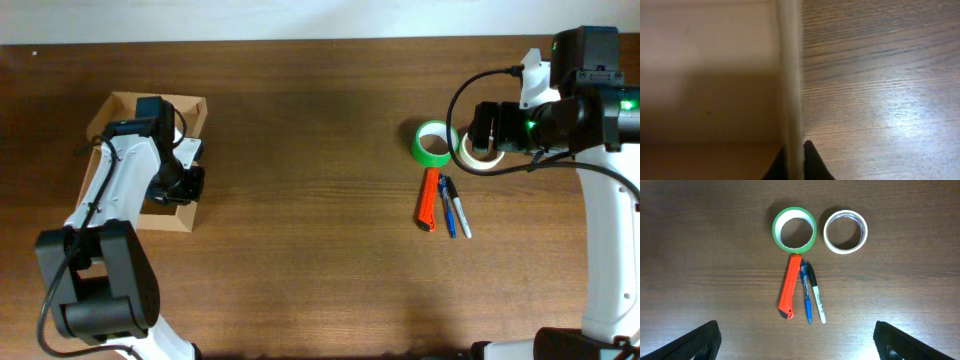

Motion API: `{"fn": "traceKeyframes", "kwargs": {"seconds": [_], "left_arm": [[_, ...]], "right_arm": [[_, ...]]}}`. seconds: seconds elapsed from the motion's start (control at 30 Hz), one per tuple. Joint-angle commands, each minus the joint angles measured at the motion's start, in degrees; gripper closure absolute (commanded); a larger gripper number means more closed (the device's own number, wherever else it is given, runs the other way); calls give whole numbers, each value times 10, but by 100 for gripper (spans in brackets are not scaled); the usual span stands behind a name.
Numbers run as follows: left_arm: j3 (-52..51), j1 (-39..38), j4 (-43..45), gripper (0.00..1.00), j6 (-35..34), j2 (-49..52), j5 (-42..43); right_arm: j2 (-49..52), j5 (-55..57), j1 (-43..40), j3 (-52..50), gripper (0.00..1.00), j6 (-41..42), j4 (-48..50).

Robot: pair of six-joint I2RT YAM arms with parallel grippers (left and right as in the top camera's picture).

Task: Pack container
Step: 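Push the cardboard box rightward toward the center with the left gripper, then release the box and raise the left arm back up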

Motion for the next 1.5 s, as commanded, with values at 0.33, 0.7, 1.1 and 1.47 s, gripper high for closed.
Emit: {"fn": "traceKeyframes", "kwargs": {"seconds": [0.33,0.7,1.1,1.47], "left_arm": [[176,-42,-151,98,-92,-1,31],[516,-254,-310,98,-261,20,31],[533,-477,-275,98,-445,134,-49],[533,-512,-190,99,-494,276,-39]], "right_arm": [[2,9,-2,8,1,17,-2],[2,9,-2,8,1,21,-3],[2,7,-2,8,1,32,-18],[2,7,-2,8,1,46,-24]]}}
